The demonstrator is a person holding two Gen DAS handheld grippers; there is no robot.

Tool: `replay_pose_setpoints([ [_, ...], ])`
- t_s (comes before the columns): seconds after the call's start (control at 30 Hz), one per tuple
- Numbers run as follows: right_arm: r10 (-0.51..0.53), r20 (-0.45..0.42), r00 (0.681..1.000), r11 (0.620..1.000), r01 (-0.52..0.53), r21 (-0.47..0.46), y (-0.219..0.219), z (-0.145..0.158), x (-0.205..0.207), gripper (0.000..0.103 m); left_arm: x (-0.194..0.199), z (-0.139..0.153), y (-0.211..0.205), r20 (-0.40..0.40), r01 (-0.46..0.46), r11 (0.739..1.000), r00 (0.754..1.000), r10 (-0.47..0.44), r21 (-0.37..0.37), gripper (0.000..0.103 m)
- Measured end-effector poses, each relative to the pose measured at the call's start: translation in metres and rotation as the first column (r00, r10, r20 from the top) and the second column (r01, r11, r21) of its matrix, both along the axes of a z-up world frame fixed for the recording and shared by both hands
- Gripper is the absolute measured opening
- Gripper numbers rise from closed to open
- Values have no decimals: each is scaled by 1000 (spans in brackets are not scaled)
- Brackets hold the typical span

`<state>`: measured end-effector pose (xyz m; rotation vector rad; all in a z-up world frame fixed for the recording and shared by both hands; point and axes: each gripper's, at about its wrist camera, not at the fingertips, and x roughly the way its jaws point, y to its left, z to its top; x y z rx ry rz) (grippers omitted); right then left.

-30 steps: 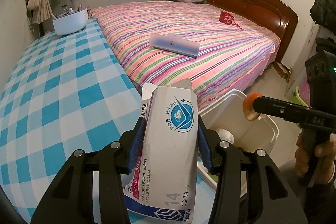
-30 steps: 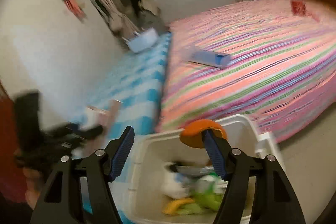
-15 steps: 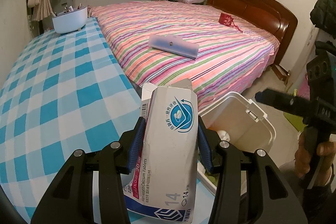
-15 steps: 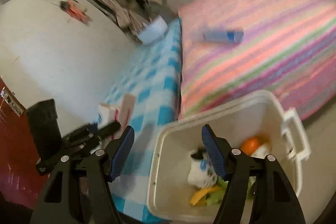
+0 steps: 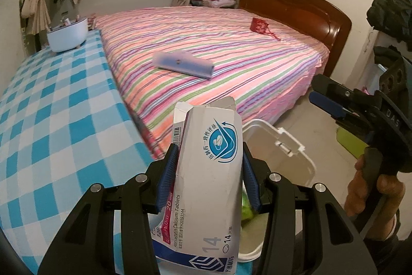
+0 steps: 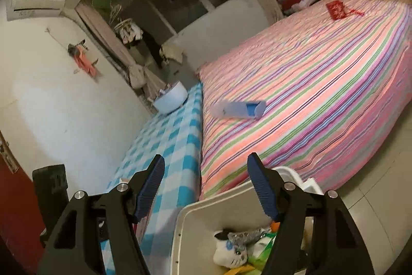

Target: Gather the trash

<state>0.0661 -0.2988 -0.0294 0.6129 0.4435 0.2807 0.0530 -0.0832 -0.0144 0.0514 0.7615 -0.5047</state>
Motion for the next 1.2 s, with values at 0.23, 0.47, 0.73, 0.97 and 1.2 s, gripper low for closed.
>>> replay_pose_setpoints([
  [0.23, -72, 30, 997, 997, 71, 30, -21, 3, -10, 65, -7, 1, -32, 7, 47, 999, 999, -47, 7, 47],
  [0.47, -98, 50, 994, 995, 98, 16, -27, 8, -19, 65, -12, -2, -56, 11, 87, 996, 996, -87, 27, 49],
  [0.73, -110, 74, 991, 994, 110, 0, -27, 11, -23, 70, -6, -5, -57, 24, 63, 998, 998, -64, 26, 79],
  [0.97, -159, 70, 985, 985, 163, -52, -24, 12, -29, 70, -22, 2, -40, 66, -10, 996, 998, 4, 93, 83],
  [1.2, -143, 61, 988, 963, 153, -222, 13, 37, -77, 73, -77, 18, 14, 132, -239, 959, 967, 220, 153, 90],
])
